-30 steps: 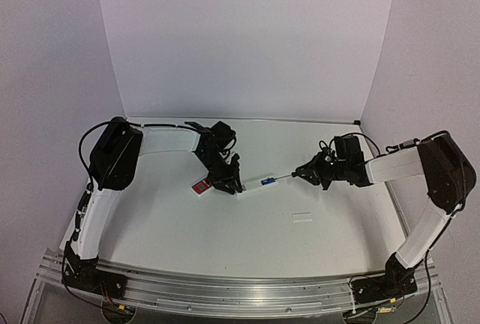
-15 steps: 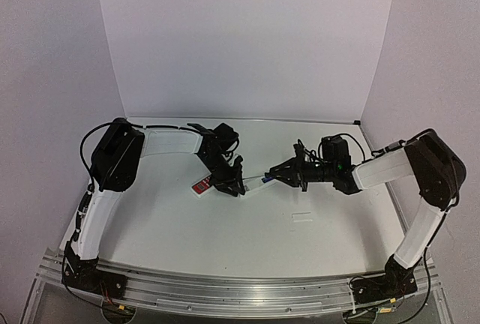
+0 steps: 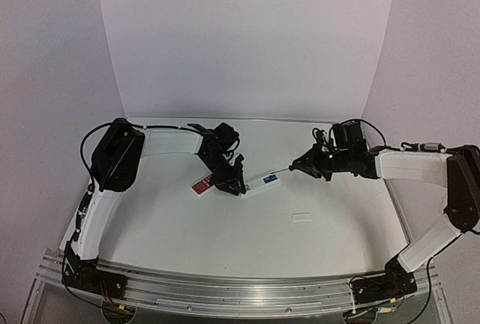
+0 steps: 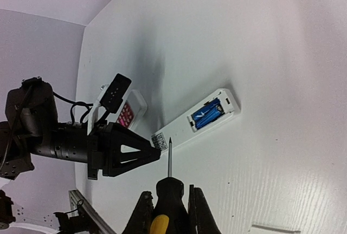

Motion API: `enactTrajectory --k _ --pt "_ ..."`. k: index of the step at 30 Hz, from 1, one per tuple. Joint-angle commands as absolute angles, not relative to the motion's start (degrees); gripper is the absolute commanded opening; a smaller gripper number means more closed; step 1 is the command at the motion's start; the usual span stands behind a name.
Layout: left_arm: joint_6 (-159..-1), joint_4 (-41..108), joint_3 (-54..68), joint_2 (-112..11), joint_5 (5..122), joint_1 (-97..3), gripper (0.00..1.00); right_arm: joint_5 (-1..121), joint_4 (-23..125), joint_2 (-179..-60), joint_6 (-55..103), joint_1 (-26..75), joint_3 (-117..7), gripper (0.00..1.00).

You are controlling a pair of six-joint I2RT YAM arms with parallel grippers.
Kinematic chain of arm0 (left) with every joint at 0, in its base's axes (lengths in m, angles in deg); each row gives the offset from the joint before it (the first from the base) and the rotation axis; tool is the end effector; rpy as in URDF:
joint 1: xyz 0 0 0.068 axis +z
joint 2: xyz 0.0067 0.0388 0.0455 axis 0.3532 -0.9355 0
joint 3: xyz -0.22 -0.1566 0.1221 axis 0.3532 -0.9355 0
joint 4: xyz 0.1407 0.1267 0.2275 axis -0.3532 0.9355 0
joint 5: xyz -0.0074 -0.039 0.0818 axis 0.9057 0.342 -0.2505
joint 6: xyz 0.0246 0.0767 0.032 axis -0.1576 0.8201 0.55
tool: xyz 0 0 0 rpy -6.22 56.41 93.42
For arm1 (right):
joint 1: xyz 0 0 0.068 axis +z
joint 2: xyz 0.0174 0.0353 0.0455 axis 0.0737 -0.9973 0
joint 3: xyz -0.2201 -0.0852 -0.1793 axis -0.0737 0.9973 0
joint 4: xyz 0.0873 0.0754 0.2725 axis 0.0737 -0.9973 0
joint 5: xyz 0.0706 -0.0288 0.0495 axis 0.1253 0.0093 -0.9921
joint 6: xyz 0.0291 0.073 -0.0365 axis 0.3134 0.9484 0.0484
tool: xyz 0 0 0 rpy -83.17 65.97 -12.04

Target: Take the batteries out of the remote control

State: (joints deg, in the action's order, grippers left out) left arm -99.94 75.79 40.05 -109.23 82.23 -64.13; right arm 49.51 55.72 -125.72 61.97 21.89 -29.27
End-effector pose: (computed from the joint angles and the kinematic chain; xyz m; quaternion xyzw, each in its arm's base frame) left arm 0.3731 -0.4009 0.1025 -0.1407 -0.9476 0.2868 0.0015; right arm 0.3390 0.1923 0.1977 0.0686 0.8707 0.3822 0.3018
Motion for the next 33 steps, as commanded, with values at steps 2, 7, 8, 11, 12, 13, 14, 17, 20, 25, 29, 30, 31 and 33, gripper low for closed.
enactTrajectory --k 2,7,8,11,12,13,14,17,20,25,29,30,31,33 --pt "-98.8 75.3 37.7 -115.7 73.2 -64.9 0.22 57.8 46.7 -125.7 54.7 21.9 -32.7 0.00" --pt "-98.7 75.0 37.2 -115.3 73.2 -64.9 0.22 60.3 46.1 -127.5 51.7 21.8 -35.2 0.00" --pt "-98.7 75.0 37.1 -115.3 73.2 -64.9 0.22 60.6 46.0 -127.7 51.2 21.8 -35.6 0.00" --pt "-98.7 74.9 37.0 -115.3 73.2 -64.9 0.22 61.5 46.0 -128.5 50.3 21.9 -36.6 0.00" --pt "-98.7 74.9 37.0 -115.4 73.2 -64.9 0.22 61.5 46.0 -128.9 50.1 21.9 -36.9 0.00" --pt "-98.7 74.9 37.0 -115.4 73.2 -64.9 0.22 61.6 46.1 -129.3 50.1 21.8 -37.0 0.00" --pt "-98.7 74.8 37.0 -115.4 73.3 -64.9 0.21 61.7 46.1 -129.7 50.1 21.8 -37.3 0.00" --pt "-98.6 74.8 37.0 -115.3 73.3 -64.9 0.21 61.6 46.1 -131.0 49.8 21.8 -38.4 0.00" --pt "-98.6 74.8 37.0 -115.4 73.4 -64.9 0.21 61.0 46.2 -132.4 49.4 21.8 -39.6 0.00" --pt "-98.6 74.9 37.2 -115.6 73.6 -64.9 0.21 59.8 46.1 -134.0 49.2 21.7 -40.9 0.00" --pt "-98.7 74.9 37.2 -115.6 73.5 -64.9 0.20 59.3 45.9 -134.3 49.2 21.7 -40.8 0.00" --pt "-98.7 75.0 37.2 -115.7 73.5 -64.9 0.20 58.9 45.7 -134.3 49.2 21.7 -40.8 0.00" --pt "-98.7 75.0 37.3 -115.8 73.5 -64.9 0.20 58.5 45.5 -134.3 49.2 21.6 -40.7 0.00" --pt "-98.9 75.1 37.5 -115.9 73.5 -64.9 0.20 58.1 44.8 -134.3 49.1 21.7 -40.5 0.00"
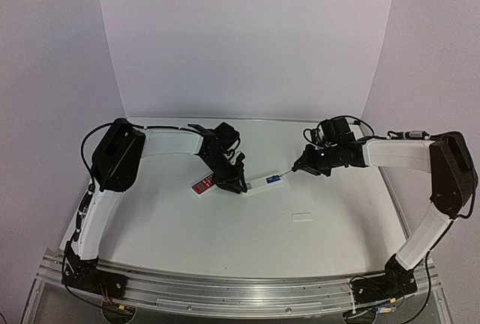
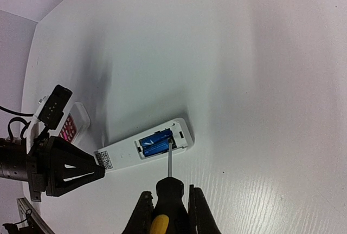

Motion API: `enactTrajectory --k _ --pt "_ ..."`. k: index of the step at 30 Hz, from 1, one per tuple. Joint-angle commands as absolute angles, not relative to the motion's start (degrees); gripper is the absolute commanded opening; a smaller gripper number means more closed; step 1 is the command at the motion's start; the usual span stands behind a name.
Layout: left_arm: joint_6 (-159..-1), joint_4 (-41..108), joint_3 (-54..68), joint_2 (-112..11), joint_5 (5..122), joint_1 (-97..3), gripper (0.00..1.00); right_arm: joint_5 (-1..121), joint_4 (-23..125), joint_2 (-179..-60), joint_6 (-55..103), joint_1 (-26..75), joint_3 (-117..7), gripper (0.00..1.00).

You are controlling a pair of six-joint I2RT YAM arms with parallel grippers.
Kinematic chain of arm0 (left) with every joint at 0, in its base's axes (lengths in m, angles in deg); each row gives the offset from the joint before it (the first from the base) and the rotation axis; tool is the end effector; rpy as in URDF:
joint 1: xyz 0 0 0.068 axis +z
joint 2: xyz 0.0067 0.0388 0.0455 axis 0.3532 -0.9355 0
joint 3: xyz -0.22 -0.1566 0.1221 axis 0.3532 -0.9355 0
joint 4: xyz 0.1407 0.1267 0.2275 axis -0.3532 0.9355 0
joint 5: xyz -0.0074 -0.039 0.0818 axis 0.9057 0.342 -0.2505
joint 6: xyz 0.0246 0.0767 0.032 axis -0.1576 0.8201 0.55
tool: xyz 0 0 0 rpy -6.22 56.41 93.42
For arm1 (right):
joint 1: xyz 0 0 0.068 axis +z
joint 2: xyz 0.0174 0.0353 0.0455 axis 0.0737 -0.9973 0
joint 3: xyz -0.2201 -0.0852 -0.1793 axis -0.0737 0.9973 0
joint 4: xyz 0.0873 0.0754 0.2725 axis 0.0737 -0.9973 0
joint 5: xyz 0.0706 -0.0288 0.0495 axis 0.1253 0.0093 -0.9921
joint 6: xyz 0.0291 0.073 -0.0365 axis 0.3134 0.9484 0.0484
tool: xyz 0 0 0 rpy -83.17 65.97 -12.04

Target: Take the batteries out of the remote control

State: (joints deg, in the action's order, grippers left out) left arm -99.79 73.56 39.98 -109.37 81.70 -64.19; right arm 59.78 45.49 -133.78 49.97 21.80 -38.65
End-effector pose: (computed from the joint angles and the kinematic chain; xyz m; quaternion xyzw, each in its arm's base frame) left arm 0.3767 -0.4043 0.1026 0.1453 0.9449 -0.2930 0.0154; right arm 0.3734 0.1935 0.1828 0.0271 0.9130 0.2500 0.3211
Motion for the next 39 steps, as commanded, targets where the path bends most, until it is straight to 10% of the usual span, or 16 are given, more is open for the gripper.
enactTrajectory --k 1,26,39 --pt "-99.0 75.1 37.5 -115.9 73.5 -64.9 0.20 58.0 44.5 -134.3 49.0 21.7 -40.4 0.00" --pt "-99.2 75.1 38.7 -116.3 73.8 -64.9 0.19 29.1 47.1 -127.9 42.4 24.9 -37.6 0.00" --pt "-98.4 74.8 38.1 -115.6 73.1 -64.9 0.19 51.1 39.5 -126.1 47.2 24.5 -38.1 0.00"
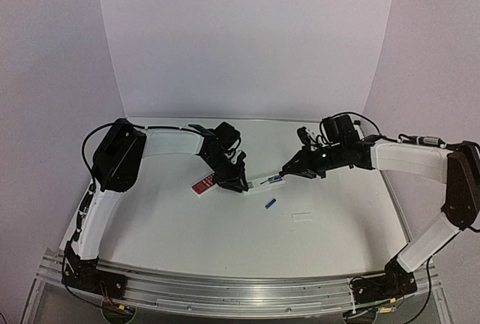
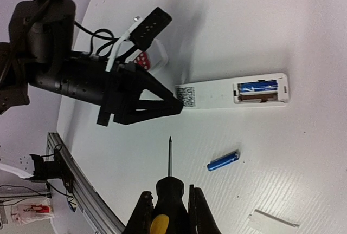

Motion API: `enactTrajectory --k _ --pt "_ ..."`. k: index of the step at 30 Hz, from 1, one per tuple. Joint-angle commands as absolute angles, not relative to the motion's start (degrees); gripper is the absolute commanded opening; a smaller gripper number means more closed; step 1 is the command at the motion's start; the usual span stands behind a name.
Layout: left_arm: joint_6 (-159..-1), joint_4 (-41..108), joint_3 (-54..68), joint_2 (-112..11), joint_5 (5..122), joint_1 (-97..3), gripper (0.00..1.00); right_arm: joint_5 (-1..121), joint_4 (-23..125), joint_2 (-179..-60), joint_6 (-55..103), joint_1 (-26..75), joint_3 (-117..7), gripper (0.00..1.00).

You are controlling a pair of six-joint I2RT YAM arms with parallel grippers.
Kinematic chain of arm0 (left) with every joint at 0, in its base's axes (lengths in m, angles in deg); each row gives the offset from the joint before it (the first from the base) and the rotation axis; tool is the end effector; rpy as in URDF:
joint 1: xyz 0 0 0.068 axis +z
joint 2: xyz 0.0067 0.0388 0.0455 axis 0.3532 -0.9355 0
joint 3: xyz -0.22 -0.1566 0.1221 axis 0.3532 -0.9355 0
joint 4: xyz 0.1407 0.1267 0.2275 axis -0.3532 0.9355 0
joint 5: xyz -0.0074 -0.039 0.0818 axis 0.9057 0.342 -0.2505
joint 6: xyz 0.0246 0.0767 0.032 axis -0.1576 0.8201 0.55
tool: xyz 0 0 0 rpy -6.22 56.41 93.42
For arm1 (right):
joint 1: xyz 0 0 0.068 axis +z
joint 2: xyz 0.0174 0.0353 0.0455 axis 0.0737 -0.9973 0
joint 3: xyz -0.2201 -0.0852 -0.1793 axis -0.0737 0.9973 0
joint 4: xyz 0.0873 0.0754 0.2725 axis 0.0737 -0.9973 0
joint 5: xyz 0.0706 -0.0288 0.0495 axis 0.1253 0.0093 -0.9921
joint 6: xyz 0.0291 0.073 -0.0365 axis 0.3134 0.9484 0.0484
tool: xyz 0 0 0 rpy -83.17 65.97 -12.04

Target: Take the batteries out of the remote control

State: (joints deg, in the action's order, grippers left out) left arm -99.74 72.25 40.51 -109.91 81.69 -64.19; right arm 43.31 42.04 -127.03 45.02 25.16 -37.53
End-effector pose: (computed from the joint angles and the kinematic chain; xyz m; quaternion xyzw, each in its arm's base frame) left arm 0.3803 -0.4076 0.1019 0.1480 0.9424 -0.2991 0.0245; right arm 0.3297 0.2214 0.2185 -0.0997 0.8861 0.3627 0.2710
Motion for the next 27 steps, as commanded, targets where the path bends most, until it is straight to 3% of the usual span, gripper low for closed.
enactTrajectory --k 1,14,27 --pt "-98.4 74.8 38.1 -115.5 73.1 -64.9 0.20 52.1 39.4 -126.3 47.7 24.3 -38.1 0.00" --pt "-95.9 72.9 38.0 -115.2 73.8 -64.9 0.23 59.6 39.6 -130.6 51.5 21.4 -38.9 0.00" --pt "-97.6 72.9 38.1 -115.1 74.4 -64.9 0.24 58.9 44.2 -133.2 55.7 21.4 -40.4 0.00"
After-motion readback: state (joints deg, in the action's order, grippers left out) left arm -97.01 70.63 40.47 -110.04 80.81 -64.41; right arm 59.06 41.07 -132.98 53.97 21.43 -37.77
